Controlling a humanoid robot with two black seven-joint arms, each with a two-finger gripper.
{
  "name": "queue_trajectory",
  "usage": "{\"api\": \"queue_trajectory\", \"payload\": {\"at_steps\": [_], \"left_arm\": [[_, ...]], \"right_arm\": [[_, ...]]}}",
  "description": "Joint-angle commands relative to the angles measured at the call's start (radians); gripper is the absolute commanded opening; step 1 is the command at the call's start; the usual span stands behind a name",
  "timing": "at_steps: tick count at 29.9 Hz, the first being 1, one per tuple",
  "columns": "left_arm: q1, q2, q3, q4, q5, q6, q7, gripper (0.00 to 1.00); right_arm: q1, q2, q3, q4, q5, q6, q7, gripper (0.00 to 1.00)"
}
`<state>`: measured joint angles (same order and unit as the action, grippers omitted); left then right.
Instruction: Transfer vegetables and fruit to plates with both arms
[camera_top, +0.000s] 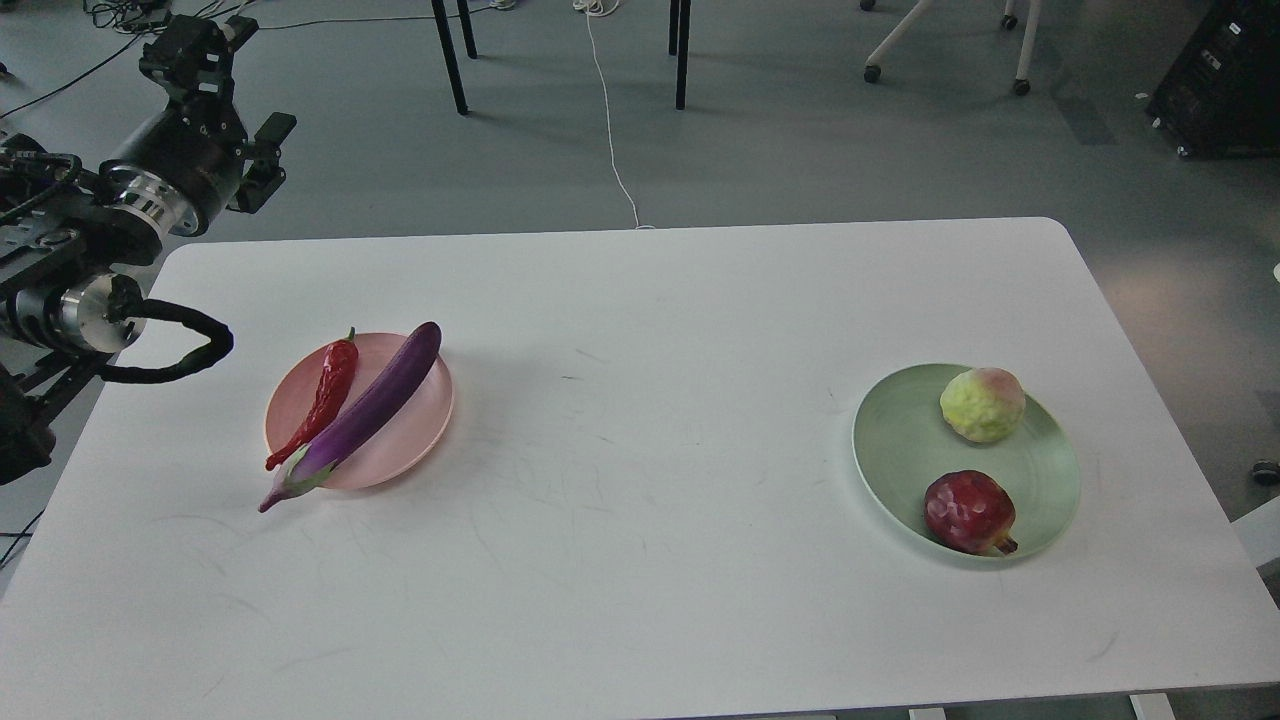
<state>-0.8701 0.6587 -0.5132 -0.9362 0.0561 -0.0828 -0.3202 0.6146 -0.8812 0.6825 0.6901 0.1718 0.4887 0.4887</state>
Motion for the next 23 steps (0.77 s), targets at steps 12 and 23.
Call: {"api": "queue_trajectory", "payload": {"at_steps": [12,23], "left_arm": [[0.233,-0.129,-0.28,0.122,-0.361,-0.308,0.01,0.98],[0.295,-0.09,-0.281,0.12,-0.351,-0.328,0.007,0.98]], "right_arm": [[-0.004,0.136,0.003,-0.118,0.067,0.0,0.0,0.99],[0.002,0.208,-0.006,-0.112,0.072,0.0,0.0,0.99]]}}
